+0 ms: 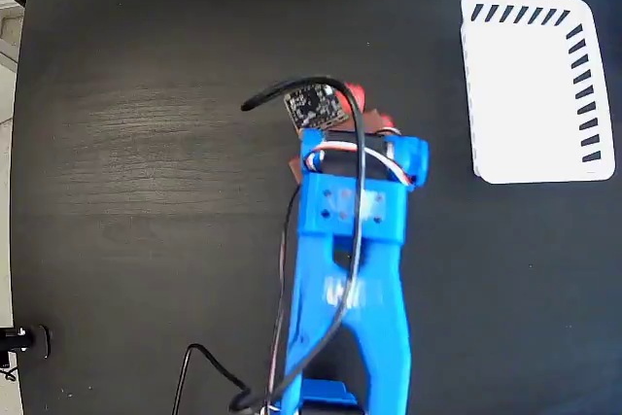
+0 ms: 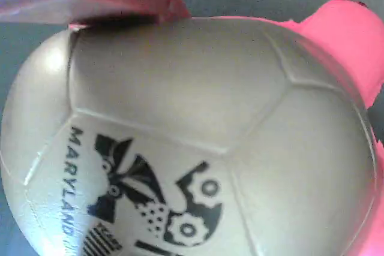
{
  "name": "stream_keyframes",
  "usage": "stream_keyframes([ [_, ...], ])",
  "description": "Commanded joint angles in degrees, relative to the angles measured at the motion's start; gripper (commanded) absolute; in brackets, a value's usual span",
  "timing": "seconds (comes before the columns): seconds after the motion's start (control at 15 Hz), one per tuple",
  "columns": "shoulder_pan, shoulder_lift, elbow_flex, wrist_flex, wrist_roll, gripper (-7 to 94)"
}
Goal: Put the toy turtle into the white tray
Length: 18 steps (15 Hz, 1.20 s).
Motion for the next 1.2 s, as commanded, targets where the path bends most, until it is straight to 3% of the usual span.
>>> stream_keyframes([
  [0.0,2.90,8.79,-11.16,7.38,-4.57,-4],
  [0.27,11.60,4.75,-28.13,13.45,-10.02,-4],
  [0.67,25.84,-12.83,-52.21,16.17,-15.12,-4],
  [1.13,28.92,-34.45,-71.98,15.64,-17.14,-4],
])
